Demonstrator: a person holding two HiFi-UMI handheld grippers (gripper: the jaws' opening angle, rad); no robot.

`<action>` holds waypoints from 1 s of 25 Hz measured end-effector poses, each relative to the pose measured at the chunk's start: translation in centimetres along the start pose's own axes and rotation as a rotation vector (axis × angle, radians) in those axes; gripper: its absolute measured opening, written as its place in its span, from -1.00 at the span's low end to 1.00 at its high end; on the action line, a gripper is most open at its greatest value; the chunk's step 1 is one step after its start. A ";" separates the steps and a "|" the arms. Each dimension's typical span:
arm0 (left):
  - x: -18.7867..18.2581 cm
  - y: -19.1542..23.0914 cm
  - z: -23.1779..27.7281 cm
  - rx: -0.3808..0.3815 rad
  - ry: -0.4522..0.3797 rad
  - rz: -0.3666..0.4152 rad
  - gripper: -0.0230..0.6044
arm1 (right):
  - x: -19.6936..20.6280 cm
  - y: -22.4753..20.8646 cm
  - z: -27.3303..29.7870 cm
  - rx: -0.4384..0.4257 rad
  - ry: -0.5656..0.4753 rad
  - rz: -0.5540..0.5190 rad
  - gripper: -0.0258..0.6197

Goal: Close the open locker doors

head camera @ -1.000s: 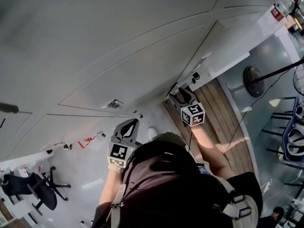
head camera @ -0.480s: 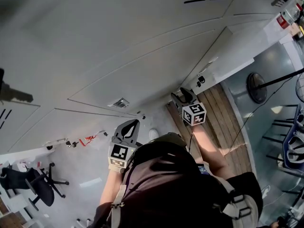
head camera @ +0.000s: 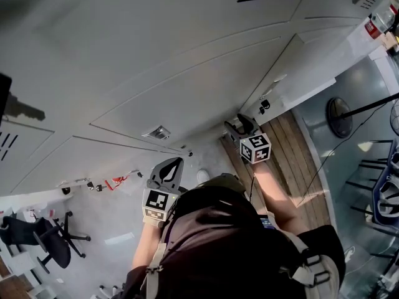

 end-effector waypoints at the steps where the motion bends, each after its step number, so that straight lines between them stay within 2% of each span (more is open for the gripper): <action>1: 0.0 0.0 0.0 -0.002 0.001 0.000 -0.90 | 0.0 0.0 -0.1 0.000 0.005 -0.003 -0.15; 7: -0.3 -0.5 0.6 0.001 0.000 0.000 -0.90 | -0.2 0.4 -1.1 -0.012 0.001 -0.005 -0.15; 12: -1.4 -1.6 2.4 0.037 0.003 0.008 -0.90 | -0.3 -0.1 -4.0 0.010 -0.024 0.008 -0.15; 15: -2.6 -2.7 3.8 0.074 -0.025 0.031 -0.90 | -0.3 -0.7 -6.1 0.037 -0.042 0.015 -0.18; 19: -3.7 -4.4 5.7 0.134 -0.022 0.050 -0.90 | -0.3 -1.7 -9.2 0.069 -0.079 0.030 -0.27; 25: -5.6 -8.2 9.2 0.252 -0.029 0.082 -0.90 | 0.0 -4.0 -14.7 0.162 -0.123 0.052 -0.38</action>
Point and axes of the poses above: the fingertips, and each gripper's own axes: z forward along the fingers, y to its left, x out of its underside, the point moved 4 cm from there along -z, backward along the fingers, and after that the axes turned 4 degrees about y, right-handed, at the moved point
